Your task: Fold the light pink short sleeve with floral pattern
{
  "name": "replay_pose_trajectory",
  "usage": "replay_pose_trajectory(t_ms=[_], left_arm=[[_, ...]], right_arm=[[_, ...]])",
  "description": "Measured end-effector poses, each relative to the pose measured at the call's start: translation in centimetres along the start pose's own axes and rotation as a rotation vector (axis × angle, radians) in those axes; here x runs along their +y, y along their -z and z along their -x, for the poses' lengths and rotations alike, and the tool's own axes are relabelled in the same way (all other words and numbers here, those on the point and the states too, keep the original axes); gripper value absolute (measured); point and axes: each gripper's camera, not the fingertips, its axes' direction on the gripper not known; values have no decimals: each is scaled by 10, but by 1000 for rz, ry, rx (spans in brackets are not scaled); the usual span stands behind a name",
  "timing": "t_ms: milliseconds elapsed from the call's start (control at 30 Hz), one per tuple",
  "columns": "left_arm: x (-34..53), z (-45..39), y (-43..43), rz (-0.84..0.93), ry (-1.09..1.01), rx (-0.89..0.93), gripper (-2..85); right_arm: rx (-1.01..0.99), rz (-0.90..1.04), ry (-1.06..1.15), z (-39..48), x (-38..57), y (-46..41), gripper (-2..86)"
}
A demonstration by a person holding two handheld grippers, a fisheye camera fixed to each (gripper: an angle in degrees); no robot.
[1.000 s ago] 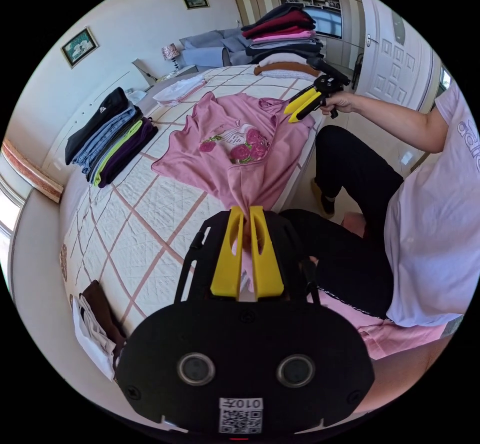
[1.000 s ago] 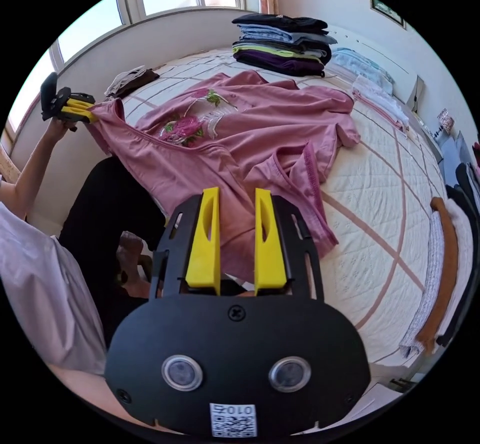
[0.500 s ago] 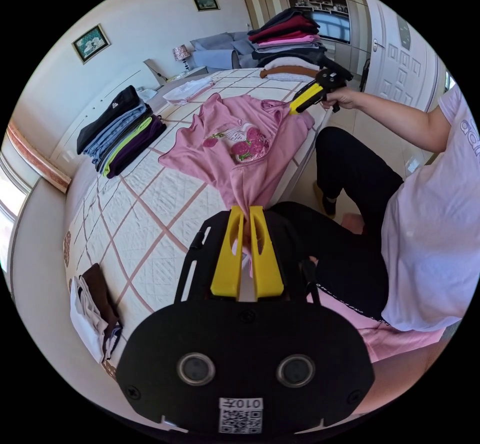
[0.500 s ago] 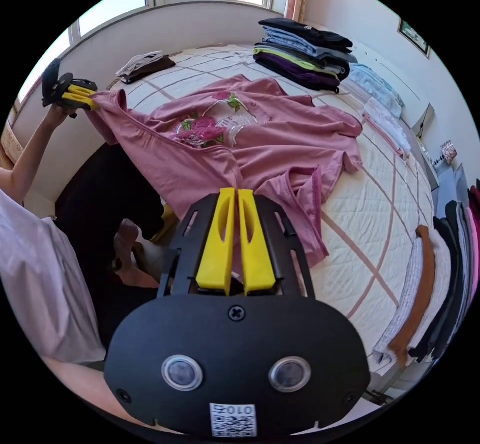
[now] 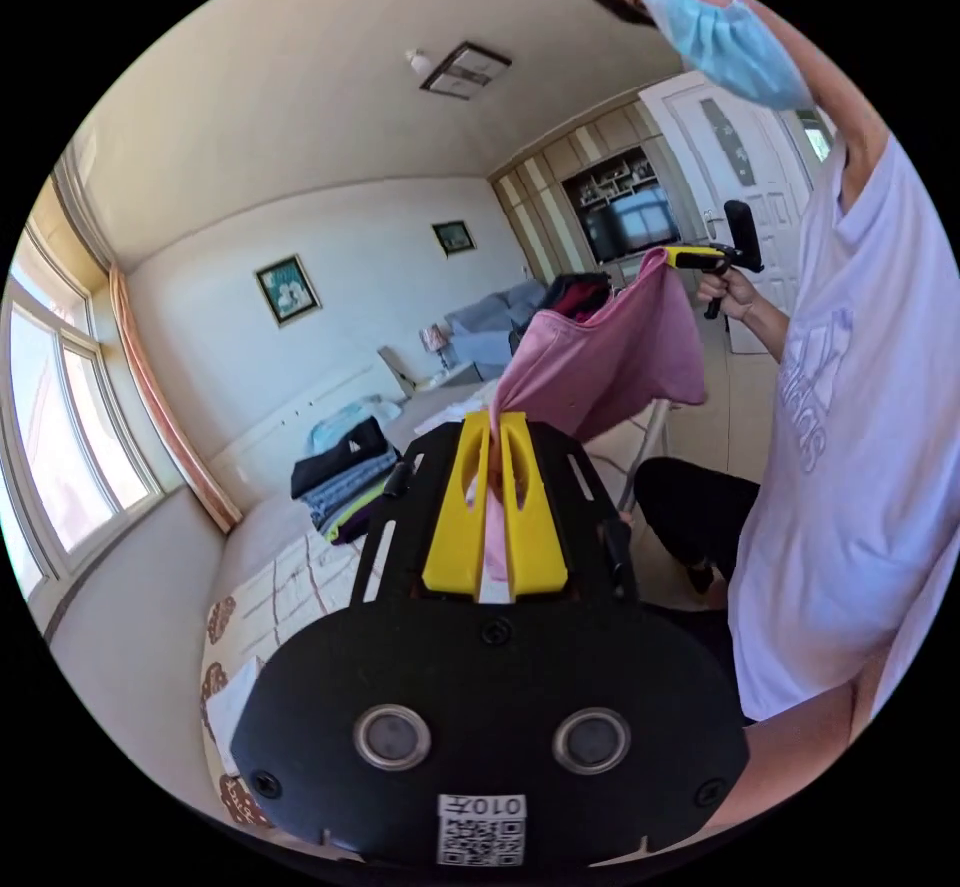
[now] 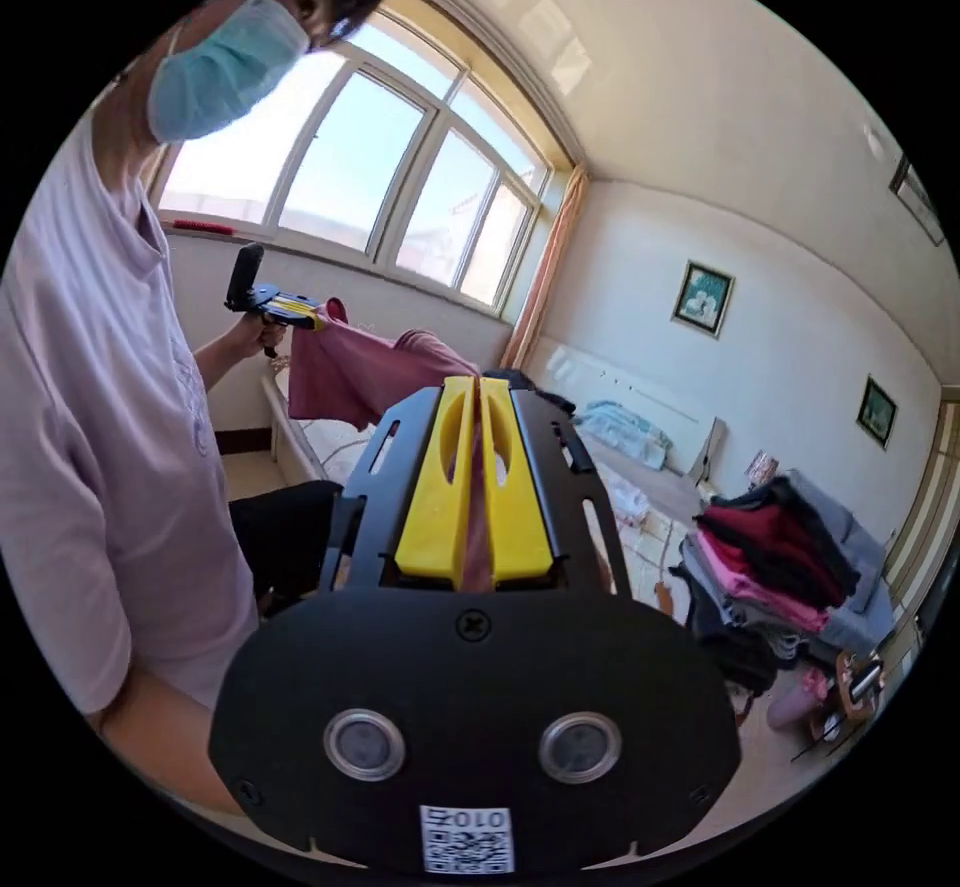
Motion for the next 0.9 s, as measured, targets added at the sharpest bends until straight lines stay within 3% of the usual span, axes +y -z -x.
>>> replay_pose_trajectory(t_ms=[167,400,500,667,767,900], left_arm=[[-69,-10,114,-212,-137,-74,-3],[-107,-18,143,-169,-172,-140,-2],[-104,8,90,-28,-85,-100,-2],[-59,94,-101,310,99,84,-2],[-97,143,-163,256,69,115,-2],[-181,185,-175,227,-20,-80,-1]], right_arm=[[171,-248,204,35,-42,86,29],[257,-325,234,42,-57,91,28],[213,-209,158,22,-51,45,28],[79,142,-55,-49,-28,-101,27],[184,290,-87,-101,-55,-178,28],[313,164,-63,-164,-147,-185,28]])
